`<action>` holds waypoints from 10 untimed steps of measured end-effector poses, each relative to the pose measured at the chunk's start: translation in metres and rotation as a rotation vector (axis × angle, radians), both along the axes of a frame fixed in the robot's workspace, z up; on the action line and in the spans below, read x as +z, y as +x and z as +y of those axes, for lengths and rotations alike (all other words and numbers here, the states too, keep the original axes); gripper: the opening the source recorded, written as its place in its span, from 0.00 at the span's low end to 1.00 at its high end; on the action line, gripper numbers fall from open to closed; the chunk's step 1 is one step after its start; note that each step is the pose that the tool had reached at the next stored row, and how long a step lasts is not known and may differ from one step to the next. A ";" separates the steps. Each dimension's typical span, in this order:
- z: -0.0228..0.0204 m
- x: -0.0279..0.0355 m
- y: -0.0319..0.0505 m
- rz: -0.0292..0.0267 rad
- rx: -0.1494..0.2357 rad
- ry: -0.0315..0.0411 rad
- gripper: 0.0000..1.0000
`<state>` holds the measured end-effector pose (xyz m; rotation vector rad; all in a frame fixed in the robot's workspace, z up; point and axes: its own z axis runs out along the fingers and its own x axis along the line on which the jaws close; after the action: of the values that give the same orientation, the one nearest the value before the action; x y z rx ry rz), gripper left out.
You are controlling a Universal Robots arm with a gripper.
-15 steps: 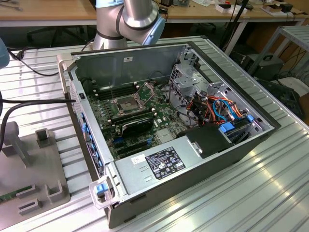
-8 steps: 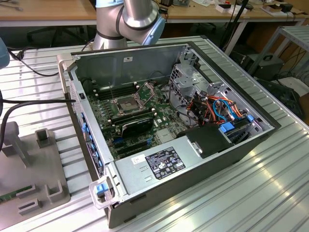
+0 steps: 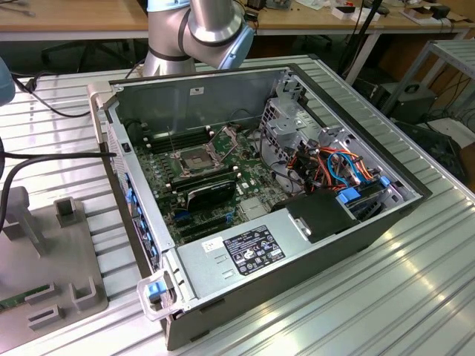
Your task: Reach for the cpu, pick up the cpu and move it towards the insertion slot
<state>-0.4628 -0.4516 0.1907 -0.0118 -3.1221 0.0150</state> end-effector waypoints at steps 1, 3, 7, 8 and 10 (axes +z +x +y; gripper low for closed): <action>0.0004 0.0000 0.0000 -0.0001 0.000 0.0001 0.69; 0.0005 0.0000 0.0000 0.0000 0.000 0.0000 0.69; 0.0011 -0.0002 0.0000 -0.0001 0.001 0.0001 0.69; 0.0014 -0.0003 0.0000 -0.0001 0.003 0.0001 0.69; 0.0015 -0.0003 0.0000 0.0000 0.007 0.0001 0.69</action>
<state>-0.4628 -0.4501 0.1904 -0.0016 -3.1222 0.0150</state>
